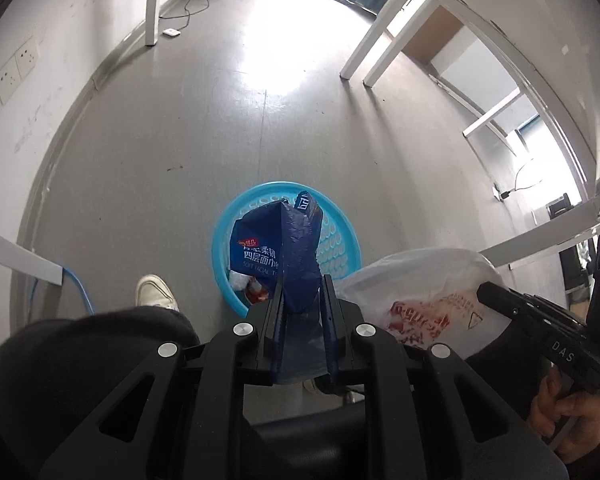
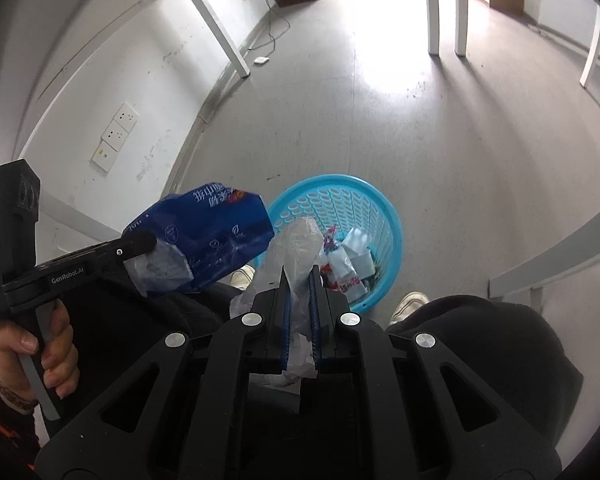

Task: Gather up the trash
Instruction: 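Carry the blue bag and white plastic bag in both tools over the wastebasket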

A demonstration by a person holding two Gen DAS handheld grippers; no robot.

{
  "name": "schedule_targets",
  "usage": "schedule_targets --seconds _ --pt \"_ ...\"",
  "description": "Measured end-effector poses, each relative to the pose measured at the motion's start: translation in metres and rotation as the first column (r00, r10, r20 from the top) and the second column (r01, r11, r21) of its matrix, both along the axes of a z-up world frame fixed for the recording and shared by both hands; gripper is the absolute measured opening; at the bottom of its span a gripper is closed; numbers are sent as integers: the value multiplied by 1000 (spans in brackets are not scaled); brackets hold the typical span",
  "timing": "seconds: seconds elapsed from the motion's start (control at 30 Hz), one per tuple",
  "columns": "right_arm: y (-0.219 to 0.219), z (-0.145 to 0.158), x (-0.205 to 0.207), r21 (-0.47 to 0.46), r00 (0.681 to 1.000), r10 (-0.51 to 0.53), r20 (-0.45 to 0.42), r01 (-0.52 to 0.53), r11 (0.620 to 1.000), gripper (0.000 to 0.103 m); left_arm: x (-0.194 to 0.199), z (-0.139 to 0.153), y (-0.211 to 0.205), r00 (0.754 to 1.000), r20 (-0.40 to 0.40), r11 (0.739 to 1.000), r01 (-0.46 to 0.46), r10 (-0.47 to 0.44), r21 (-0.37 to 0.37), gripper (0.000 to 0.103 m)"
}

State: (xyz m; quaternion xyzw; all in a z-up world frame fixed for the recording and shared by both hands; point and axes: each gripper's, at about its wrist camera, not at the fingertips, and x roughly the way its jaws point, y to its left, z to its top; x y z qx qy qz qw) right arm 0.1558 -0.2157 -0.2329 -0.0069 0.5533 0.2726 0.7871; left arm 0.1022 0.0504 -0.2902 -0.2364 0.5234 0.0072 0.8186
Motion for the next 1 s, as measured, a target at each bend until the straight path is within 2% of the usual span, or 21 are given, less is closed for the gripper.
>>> schedule_targets --seconds 0.13,0.37,0.6,0.8,1.0 --pt "9 -14 10 -22 999 -15 -41 14 1000 8 12 -8 0 998 -56 1000 -19 20 6 15" --pt "23 -32 25 -51 998 -17 -64 14 999 8 31 -26 12 994 -86 996 -77 73 -40 15" --pt "41 -52 46 -79 997 -18 -77 12 997 8 40 -37 14 991 -104 994 -91 84 -64 15" --pt "48 -71 71 -85 992 -38 -124 27 996 8 54 -53 21 982 -149 989 -130 118 -69 15" --pt "63 -92 93 -145 992 -46 -116 29 989 8 66 -63 24 974 -185 988 -145 132 -59 15"
